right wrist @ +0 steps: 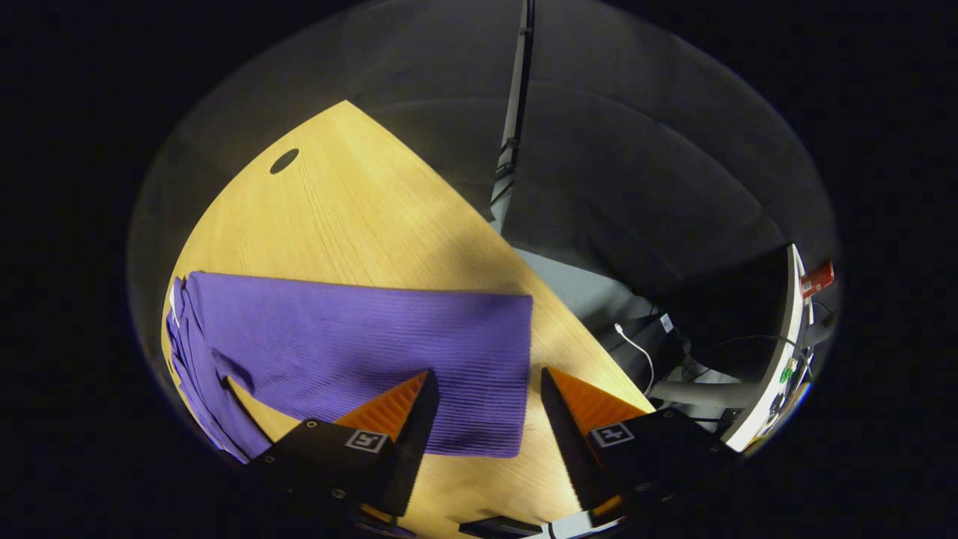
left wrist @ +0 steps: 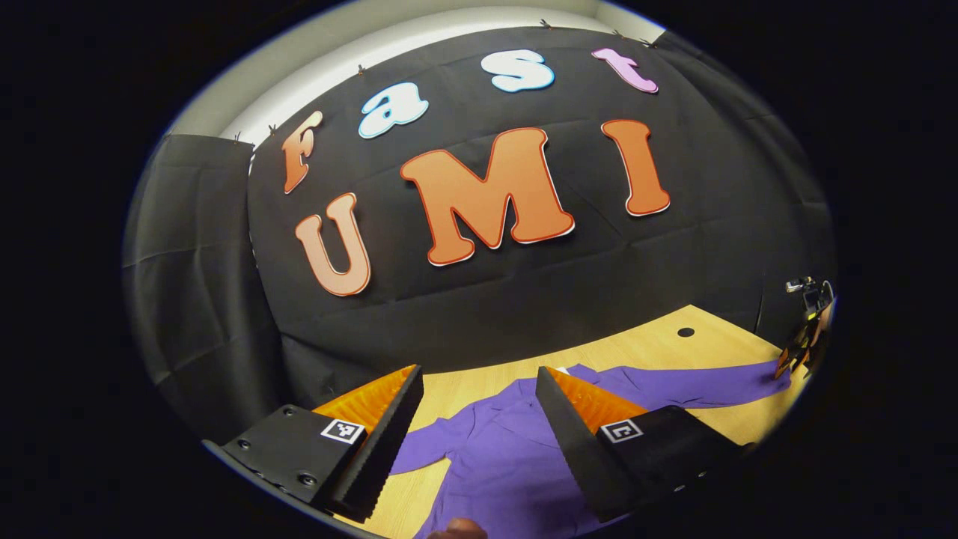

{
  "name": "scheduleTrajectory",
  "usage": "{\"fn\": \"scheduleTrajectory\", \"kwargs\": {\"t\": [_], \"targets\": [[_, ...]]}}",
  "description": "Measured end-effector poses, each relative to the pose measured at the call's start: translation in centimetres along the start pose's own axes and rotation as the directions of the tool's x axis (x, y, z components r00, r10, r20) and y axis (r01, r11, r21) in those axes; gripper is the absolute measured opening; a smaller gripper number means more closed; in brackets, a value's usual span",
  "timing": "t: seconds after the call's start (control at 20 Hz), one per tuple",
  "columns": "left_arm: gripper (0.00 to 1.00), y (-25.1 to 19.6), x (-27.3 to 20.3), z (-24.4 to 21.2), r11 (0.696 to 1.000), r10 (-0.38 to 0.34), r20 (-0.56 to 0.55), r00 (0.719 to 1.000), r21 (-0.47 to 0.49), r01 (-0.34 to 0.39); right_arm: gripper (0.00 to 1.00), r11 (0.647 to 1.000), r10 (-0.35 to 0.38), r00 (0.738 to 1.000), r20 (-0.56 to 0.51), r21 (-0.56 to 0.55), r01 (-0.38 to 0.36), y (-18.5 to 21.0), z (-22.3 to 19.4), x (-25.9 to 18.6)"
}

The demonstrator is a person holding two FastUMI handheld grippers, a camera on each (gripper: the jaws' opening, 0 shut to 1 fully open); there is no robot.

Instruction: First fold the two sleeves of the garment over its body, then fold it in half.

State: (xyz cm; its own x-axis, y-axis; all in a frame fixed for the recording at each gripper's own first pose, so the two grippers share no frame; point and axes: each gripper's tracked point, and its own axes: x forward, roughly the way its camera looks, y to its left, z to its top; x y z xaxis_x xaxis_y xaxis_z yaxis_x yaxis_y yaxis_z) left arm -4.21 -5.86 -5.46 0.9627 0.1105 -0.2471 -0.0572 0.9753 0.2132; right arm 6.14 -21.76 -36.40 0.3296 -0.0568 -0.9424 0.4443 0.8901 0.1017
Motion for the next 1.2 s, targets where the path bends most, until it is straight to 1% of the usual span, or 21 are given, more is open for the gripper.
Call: {"fn": "scheduleTrajectory", "kwargs": {"t": [0.05, 0.1, 0.15, 0.2, 0.25, 0.3, 0.35, 0.4, 0.45, 0.55, 0.6, 0.65, 0.75, 0.85, 0.9, 0.95, 1.0, 1.15, 1.2], "targets": [[0.99, -0.1, 0.0, -0.2, 1.0, -0.001, -0.008, 1.0, 0.001, 0.001, 0.71, 1.0, 0.004, 1.0, 0.002, -0.01, -0.004, 0.6, 0.3, 0.2], [0.99, 0.1, 0.0, -0.3, 1.0, 0.001, -0.013, 1.0, -0.001, -0.001, 0.65, 1.0, 0.009, 1.0, 0.01, -0.018, -0.009, 1.0, 0.5, 0.2], [1.0, 0.3, -0.1, -0.4, 1.0, 0.001, -0.019, 1.0, -0.008, -0.001, 0.41, 1.0, 0.017, 1.0, 0.019, -0.014, -0.017, 1.1, 0.7, 0.5], [0.99, 0.6, -0.2, -0.8, 1.0, 0.007, -0.024, 1.0, -0.011, -0.007, 0.34, 1.0, 0.023, 0.999, 0.027, -0.001, -0.023, 0.9, 0.8, 0.3], [0.99, 1.0, -0.1, -0.9, 1.0, 0.013, -0.03, 0.999, -0.016, -0.013, 0.07, 1.0, 0.022, 1.0, 0.021, 0.003, -0.022, 0.9, 0.8, 0.3], [1.0, 1.2, 0.0, -1.1, 1.0, 0.017, -0.036, 0.999, -0.024, -0.018, 0.11, 0.999, 0.029, 0.999, 0.023, -0.017, -0.029, 0.7, 0.8, 0.3], [1.0, 1.3, 0.3, -1.3, 0.999, 0.013, -0.041, 0.999, -0.035, -0.015, 0.07, 0.999, 0.042, 0.999, 0.025, -0.031, -0.041, 1.1, 0.9, 0.1], [0.99, 1.4, 0.6, -1.3, 0.999, 0.008, -0.04, 0.999, -0.045, -0.01, 0.04, 0.996, 0.084, 0.996, 0.01, -0.01, -0.084, 2.3, 0.7, -0.4], [0.99, 1.6, 0.7, -1.2, 0.999, 0.002, -0.031, 1.0, -0.046, -0.004, 0.03, 0.99, 0.14, 0.99, 0.033, 0.016, -0.14, 4.2, 1.3, -1.7], [1.0, 2.6, 0.9, -1.4, 0.998, -0.018, -0.011, 1.0, -0.054, 0.017, 0.03, 0.981, 0.192, 0.976, 0.101, -0.017, -0.191, 6.6, 2.4, -5.0], [0.99, 3.3, 1.1, -1.6, 0.998, -0.023, -0.01, 1.0, -0.058, 0.022, 0.03, 0.977, 0.213, 0.969, 0.122, -0.036, -0.21, 8.0, 2.7, -6.5], [0.99, 4.5, 1.3, -1.9, 0.998, -0.023, -0.004, 1.0, -0.063, 0.023, 0.03, 0.971, 0.237, 0.96, 0.151, -0.075, -0.228, 9.7, 3.0, -8.5], [0.99, 6.5, 1.8, -2.3, 0.997, -0.019, 0.004, 1.0, -0.071, 0.019, 0.03, 0.958, 0.276, 0.942, 0.192, -0.14, -0.252, 12.9, 3.3, -11.5], [0.99, 9.4, 2.2, -2.9, 0.996, -0.006, 0.017, 1.0, -0.086, 0.008, 0.03, 0.938, 0.329, 0.919, 0.217, -0.189, -0.291, 17.8, 2.9, -15.7], [1.0, 10.9, 2.3, -3.3, 0.996, 0.003, 0.019, 1.0, -0.094, -0.001, 0.03, 0.929, 0.347, 0.911, 0.221, -0.212, -0.302, 19.4, 2.6, -17.0], [0.99, 12.0, 2.4, -3.8, 0.995, 0.009, 0.02, 1.0, -0.102, -0.007, 0.03, 0.923, 0.358, 0.905, 0.231, -0.235, -0.305, 20.7, 2.5, -18.1], [0.99, 13.5, 2.5, -4.4, 0.993, 0.018, 0.015, 1.0, -0.114, -0.016, 0.03, 0.909, 0.377, 0.896, 0.235, -0.279, -0.31, 22.9, 2.0, -19.8], [0.99, 17.1, 2.9, -6.0, 0.99, 0.047, -0.001, 0.999, -0.133, -0.047, 0.03, 0.871, 0.42, 0.878, 0.23, -0.374, -0.319, 28.1, 0.2, -22.6], [0.99, 18.5, 3.3, -6.9, 0.99, 0.05, -0.01, 0.999, -0.134, -0.051, 0.03, 0.851, 0.44, 0.871, 0.219, -0.411, -0.326, 30.5, -0.6, -23.3]]}}
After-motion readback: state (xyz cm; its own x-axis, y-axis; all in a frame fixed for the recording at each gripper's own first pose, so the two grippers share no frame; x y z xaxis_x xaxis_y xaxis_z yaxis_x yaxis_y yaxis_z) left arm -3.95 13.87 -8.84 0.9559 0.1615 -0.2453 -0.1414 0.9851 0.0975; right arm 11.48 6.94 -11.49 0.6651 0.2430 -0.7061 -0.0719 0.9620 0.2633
